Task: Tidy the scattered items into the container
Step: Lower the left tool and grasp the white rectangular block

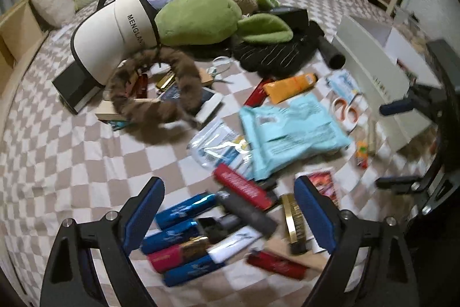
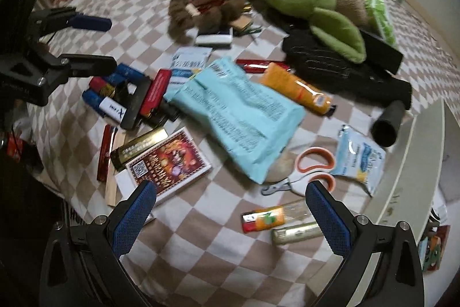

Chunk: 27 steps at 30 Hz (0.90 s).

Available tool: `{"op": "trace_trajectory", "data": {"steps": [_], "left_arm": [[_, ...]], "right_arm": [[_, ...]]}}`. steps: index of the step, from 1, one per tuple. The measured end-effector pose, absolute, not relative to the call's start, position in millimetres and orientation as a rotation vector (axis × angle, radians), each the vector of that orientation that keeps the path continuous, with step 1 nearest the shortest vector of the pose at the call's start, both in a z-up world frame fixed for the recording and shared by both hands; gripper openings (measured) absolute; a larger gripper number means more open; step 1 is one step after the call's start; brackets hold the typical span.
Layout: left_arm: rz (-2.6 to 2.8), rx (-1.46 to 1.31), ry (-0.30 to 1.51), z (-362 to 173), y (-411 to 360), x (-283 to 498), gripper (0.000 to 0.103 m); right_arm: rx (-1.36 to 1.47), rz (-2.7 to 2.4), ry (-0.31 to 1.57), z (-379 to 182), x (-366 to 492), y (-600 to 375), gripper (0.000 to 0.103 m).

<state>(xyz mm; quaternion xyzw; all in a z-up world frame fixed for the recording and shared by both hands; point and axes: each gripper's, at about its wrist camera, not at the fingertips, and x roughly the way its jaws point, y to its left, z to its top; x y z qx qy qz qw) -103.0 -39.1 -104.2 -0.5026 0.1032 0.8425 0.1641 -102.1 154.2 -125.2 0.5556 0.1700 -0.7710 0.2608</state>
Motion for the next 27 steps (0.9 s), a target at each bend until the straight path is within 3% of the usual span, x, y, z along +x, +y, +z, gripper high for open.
{"op": "trace_trajectory", "data": {"steps": [4, 8, 14, 16, 18, 27], "left_arm": [[2.367, -1.461, 0.309, -120.3, -54.5, -102.5, 0.091], [2.294, -1.504, 0.327, -137.2, -61.2, -96.9, 0.082], [2.214, -1.533, 0.369, -153.3, -57.2, -83.4, 0.082], [2.190, -1.541, 0.381, -157.2, -55.2, -79.3, 0.082], [2.171, -1.537, 0.391, -159.2, -52.7, -75.7, 0.082], [2.088, -1.523, 0.423, -166.8, -39.8, -61.6, 0.082]], "right_arm": [[1.521, -2.073, 0.461, -129.2, -103.1, 150.6, 0.103], [1.540, -2.071, 0.412, -133.0, -106.8, 150.2, 0.103], [1.585, -2.003, 0.351, -144.1, -107.0, 141.3, 0.102], [1.595, -1.975, 0.330, -147.8, -106.7, 136.4, 0.088], [1.600, -1.952, 0.324, -150.7, -106.5, 131.1, 0.083], [1.294, -1.876, 0.760, -159.8, -77.2, 87.6, 0.081]]}}
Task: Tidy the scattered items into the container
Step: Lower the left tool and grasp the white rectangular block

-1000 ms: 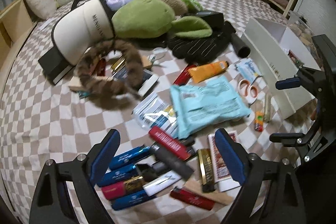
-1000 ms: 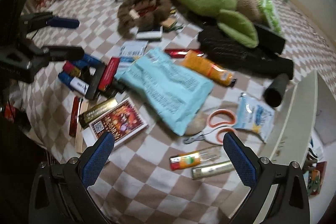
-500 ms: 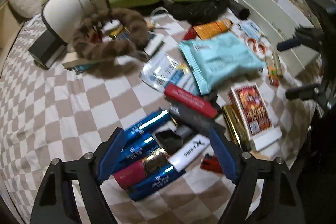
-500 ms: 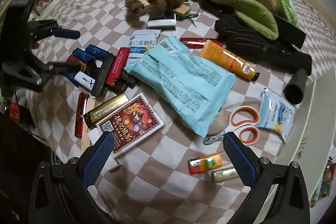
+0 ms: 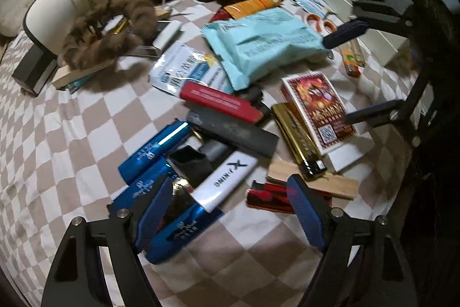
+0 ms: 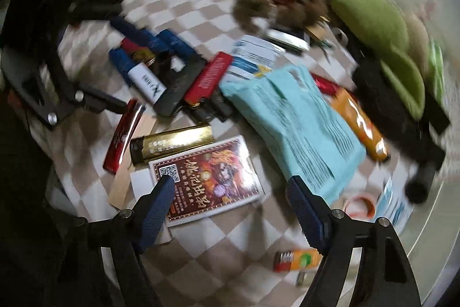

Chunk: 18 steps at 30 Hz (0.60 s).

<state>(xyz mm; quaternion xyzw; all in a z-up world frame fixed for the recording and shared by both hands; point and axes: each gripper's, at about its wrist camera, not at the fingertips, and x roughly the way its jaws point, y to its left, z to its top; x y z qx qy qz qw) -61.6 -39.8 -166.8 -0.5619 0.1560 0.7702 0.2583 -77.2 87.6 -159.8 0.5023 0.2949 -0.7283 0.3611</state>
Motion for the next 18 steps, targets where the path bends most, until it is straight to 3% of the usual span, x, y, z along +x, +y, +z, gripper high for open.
{"op": "trace_trajectory", "data": {"steps": [5, 18], "left_arm": [[2.056, -1.515, 0.437, -167.9, -37.7, -54.6, 0.082], [1.959, -1.432, 0.328, -159.0, 1.2, -36.5, 0.082]], "right_arm": [[1.236, -1.803, 0.860, -174.2, -65.6, 84.6, 0.081], [1.363, -1.807, 0.741, -171.8, -65.3, 125.0, 0.082]]}}
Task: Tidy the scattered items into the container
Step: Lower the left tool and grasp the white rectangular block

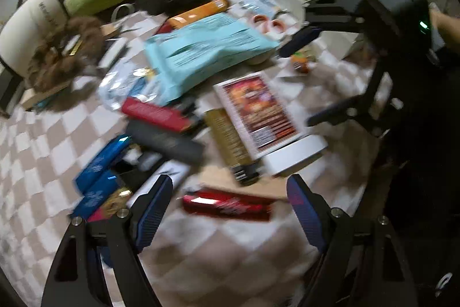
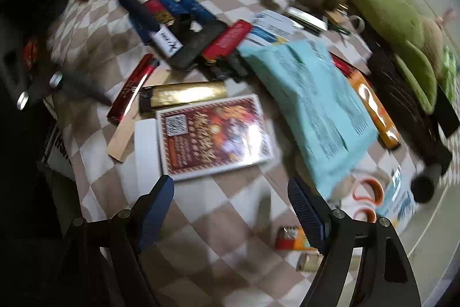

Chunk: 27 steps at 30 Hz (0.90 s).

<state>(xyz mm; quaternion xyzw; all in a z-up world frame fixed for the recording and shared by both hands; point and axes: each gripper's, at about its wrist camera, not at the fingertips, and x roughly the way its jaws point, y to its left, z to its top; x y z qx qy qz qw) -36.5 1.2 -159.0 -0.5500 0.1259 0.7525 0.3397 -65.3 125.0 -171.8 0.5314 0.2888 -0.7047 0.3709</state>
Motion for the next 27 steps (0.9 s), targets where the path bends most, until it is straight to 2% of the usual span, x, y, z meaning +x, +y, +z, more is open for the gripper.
{"op": "trace_trajectory", "data": {"steps": [7, 10, 16, 21, 24, 27], "left_arm": [[1.877, -1.472, 0.260, -163.7, 42.6, -23.6, 0.082], [1.873, -1.517, 0.240, -164.9, 49.3, -23.4, 0.066], [1.930, -1.595, 0.259, -170.7, 58.6, -20.3, 0.066], [1.997, -1.636, 0.240, -178.0, 70.3, -23.4, 0.075], [2.014, -1.675, 0.197, -182.4, 77.5, -25.5, 0.075], [2.029, -1.694, 0.239, -190.2, 87.1, -22.8, 0.075]], "right_arm": [[1.424, -1.911, 0.598, -155.1, -78.5, 158.2, 0.082], [1.426, -1.921, 0.584, -151.7, -76.5, 163.3, 0.082], [1.423, -1.914, 0.573, -144.6, -66.3, 170.7, 0.082], [1.405, -1.911, 0.553, -137.3, -60.3, 172.6, 0.082], [1.392, -1.918, 0.555, -134.6, -58.5, 172.4, 0.082], [1.396, -1.923, 0.565, -135.9, -59.5, 173.2, 0.082]]}}
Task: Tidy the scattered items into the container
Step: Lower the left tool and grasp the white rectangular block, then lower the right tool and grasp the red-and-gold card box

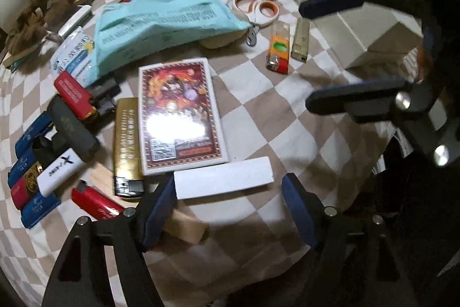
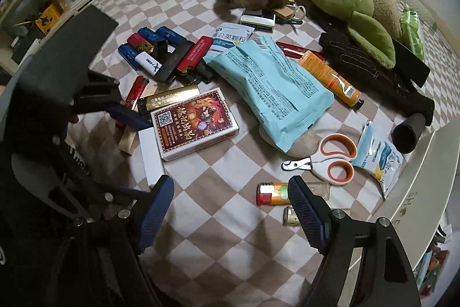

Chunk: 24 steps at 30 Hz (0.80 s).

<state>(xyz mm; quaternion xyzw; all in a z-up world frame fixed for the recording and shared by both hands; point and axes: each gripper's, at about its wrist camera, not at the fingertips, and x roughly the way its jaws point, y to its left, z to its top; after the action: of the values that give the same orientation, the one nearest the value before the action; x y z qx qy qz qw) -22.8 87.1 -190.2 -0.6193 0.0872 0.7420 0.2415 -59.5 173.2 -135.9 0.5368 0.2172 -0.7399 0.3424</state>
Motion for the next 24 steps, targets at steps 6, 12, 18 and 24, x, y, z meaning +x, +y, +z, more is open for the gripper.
{"op": "trace_trajectory", "data": {"steps": [6, 12, 18, 24], "left_arm": [[2.063, -1.693, 0.245, -195.6, 89.6, -24.6, 0.074], [2.065, -1.722, 0.130, -195.7, 80.4, -33.4, 0.074], [2.076, -1.722, 0.080, -195.3, 68.0, -35.6, 0.067], [2.059, -1.675, 0.103, -182.9, 54.7, -31.6, 0.067]], "right_arm": [[1.414, -1.937, 0.566, -140.7, -64.0, 177.4, 0.082], [1.428, -1.933, 0.578, -145.1, -66.7, 176.1, 0.082], [1.426, -1.928, 0.597, -147.6, -67.8, 171.6, 0.082], [1.395, -1.893, 0.649, -154.0, -65.4, 162.6, 0.082]]}}
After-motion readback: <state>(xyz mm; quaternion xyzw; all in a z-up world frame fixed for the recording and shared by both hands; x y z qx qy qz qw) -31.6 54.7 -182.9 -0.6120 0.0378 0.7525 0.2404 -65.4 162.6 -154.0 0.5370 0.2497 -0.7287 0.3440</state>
